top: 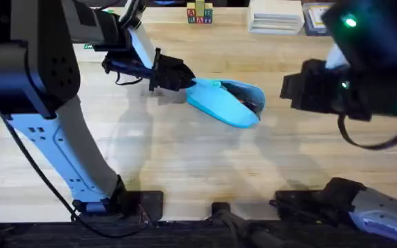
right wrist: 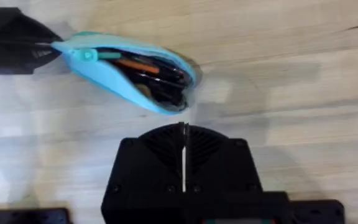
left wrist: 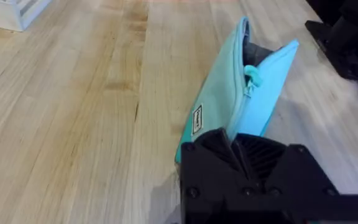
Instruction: Unzip the bag, pick up the pens from the table one at a time and place them inside, then zip the bag closed.
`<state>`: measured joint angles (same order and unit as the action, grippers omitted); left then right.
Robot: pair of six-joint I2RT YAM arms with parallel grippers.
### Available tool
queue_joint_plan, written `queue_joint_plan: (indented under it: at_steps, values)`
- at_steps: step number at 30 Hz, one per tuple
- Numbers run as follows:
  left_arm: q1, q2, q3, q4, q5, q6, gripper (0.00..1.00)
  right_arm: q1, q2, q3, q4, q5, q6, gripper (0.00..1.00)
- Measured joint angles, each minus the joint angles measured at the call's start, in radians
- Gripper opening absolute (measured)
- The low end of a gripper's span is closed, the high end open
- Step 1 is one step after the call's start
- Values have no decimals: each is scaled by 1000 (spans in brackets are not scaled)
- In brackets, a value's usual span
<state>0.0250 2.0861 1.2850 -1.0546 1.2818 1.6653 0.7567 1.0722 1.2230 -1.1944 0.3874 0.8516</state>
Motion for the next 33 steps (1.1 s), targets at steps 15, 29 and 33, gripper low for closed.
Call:
queue_joint_plan:
  at_steps: [15,29,33]
  values:
    - [0,0,0,0,0,0,42,0,-109,-55,128,-126,-14,996]
    - [0,0,0,0,0,0,42,-1,54,-55,391,-269,-15,996]
    - [0,0,0,0,0,0,42,-18,85,-55,420,-315,-23,996]
